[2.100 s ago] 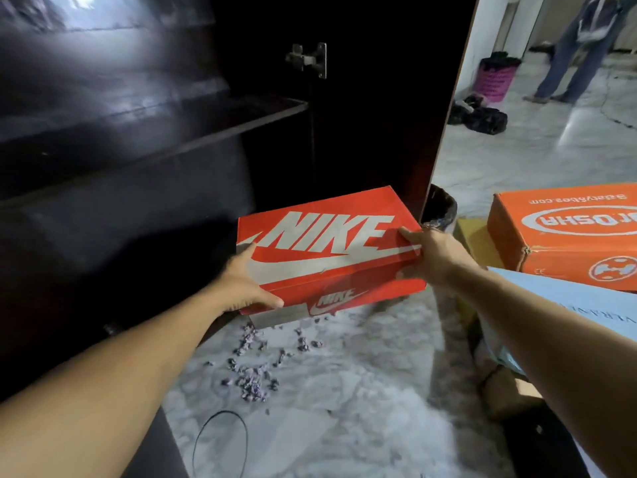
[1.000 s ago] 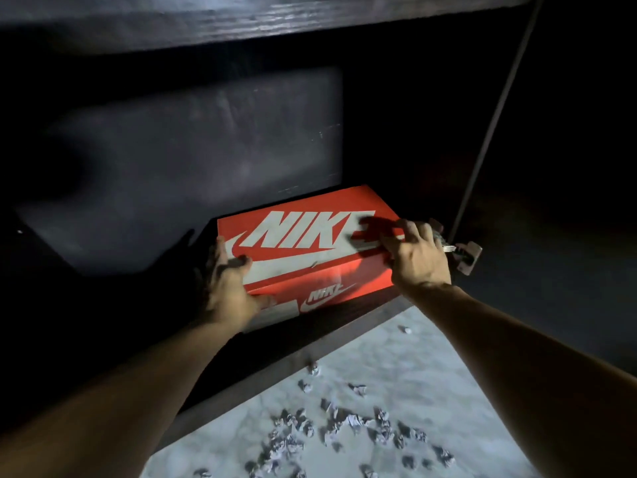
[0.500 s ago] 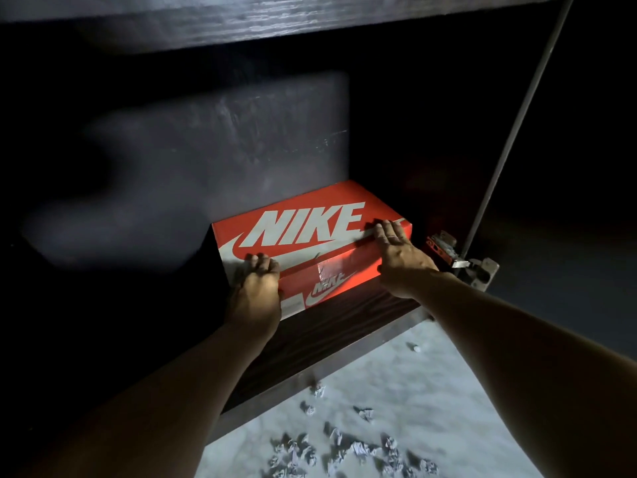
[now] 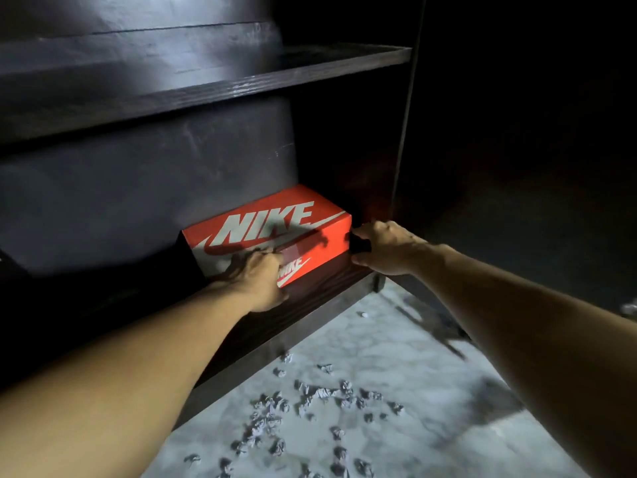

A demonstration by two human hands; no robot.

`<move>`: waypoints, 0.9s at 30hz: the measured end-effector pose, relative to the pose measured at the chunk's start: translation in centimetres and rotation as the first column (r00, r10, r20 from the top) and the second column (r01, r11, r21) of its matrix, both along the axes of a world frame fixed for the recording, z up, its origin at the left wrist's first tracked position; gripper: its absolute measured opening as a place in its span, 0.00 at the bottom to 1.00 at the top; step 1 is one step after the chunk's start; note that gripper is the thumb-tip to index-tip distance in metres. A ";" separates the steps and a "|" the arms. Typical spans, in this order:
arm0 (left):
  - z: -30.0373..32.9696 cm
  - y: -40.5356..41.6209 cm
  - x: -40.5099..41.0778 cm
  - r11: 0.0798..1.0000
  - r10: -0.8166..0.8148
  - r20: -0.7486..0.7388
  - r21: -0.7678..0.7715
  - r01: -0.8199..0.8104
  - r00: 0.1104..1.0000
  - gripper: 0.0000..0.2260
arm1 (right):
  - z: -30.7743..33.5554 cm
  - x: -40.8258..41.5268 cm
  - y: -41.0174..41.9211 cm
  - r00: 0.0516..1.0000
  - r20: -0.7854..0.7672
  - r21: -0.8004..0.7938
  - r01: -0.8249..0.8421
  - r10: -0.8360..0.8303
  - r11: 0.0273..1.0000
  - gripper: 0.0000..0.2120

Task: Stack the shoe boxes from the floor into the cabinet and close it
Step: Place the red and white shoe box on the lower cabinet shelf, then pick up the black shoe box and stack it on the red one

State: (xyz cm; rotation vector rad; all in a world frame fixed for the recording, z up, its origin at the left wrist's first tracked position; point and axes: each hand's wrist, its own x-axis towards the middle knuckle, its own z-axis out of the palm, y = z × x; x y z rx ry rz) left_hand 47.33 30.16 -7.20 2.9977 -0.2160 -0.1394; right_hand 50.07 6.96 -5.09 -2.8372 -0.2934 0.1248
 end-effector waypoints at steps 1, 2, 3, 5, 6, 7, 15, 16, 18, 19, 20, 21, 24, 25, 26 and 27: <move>1.0 -0.9 -0.8 1.000 -0.021 -0.020 -0.012 0.020 1.000 0.26 | 1.1 -1.6 -0.7 1.000 -0.004 0.010 0.004 -0.004 1.000 0.26; 2.1 -1.8 -1.6 0.999 -0.043 -0.027 -0.014 0.042 0.999 0.26 | 2.2 -3.1 -1.4 1.000 -0.008 0.018 0.010 -0.010 1.000 0.27; 3.2 -2.8 -2.7 0.998 -0.067 -0.027 -0.018 0.067 0.997 0.26 | 3.3 -4.9 -2.2 1.000 -0.012 0.025 0.018 -0.018 1.000 0.27; 5.2 -4.7 -5.1 0.992 -0.120 -0.031 -0.031 0.119 0.992 0.26 | 5.3 -8.8 -3.5 0.999 -0.018 0.022 0.048 -0.048 0.999 0.25; 6.1 -5.8 -6.6 0.988 -0.148 -0.049 -0.046 0.146 0.988 0.26 | 6.3 -11.1 -4.2 0.998 -0.007 0.011 0.061 -0.061 0.998 0.23; 6.9 -6.7 -7.8 0.982 -0.179 -0.068 -0.070 0.175 0.981 0.25 | 7.2 -13.1 -4.8 0.997 0.004 0.005 0.072 -0.072 0.997 0.21; 11.2 -16.7 -20.7 0.879 -0.471 -0.106 -0.139 0.456 0.876 0.36 | 12.6 -30.7 -11.8 0.961 0.001 -0.013 0.276 -0.276 0.961 0.17; 11.4 -17.9 -22.4 0.859 -0.509 -0.108 -0.130 0.495 0.854 0.38 | 13.0 -32.9 -12.6 0.954 -0.006 -0.046 0.300 -0.300 0.953 0.11; 11.6 -20.4 -25.7 0.829 -0.559 -0.112 -0.103 0.550 0.822 0.41 | 13.2 -37.1 -14.5 0.940 0.017 -0.097 0.340 -0.340 0.935 0.04; 11.6 -21.6 -27.3 0.813 -0.582 -0.115 -0.100 0.574 0.805 0.40 | 13.1 -39.1 -15.6 0.933 0.034 -0.096 0.360 -0.358 0.928 0.07; 11.5 -22.8 -28.9 0.793 -0.609 -0.117 -0.099 0.601 0.784 0.39 | 13.1 -41.2 -16.5 0.916 0.022 -0.107 0.402 -0.402 0.910 0.06; 11.5 -23.9 -30.7 0.771 -0.637 -0.122 -0.099 0.629 0.761 0.38 | 12.8 -43.3 -17.7 0.913 0.030 -0.096 0.408 -0.407 0.908 0.03; 10.9 -27.1 -35.9 0.705 -0.708 -0.169 -0.114 0.700 0.686 0.38 | 12.4 -49.9 -20.6 0.851 -0.033 -0.085 0.520 -0.524 0.850 0.19; 10.6 -28.2 -37.5 0.678 -0.733 -0.182 -0.119 0.726 0.655 0.37 | 12.1 -51.9 -21.6 0.826 -0.047 -0.073 0.559 -0.562 0.826 0.21; 10.0 -29.3 -39.0 0.649 -0.758 -0.186 -0.126 0.750 0.625 0.34 | 11.9 -54.0 -22.4 0.794 -0.071 -0.072 0.599 -0.604 0.797 0.23; 9.4 -30.4 -40.5 0.623 -0.779 -0.193 -0.133 0.771 0.597 0.31 | 11.3 -56.0 -23.5 0.768 -0.083 -0.061 0.632 -0.635 0.772 0.23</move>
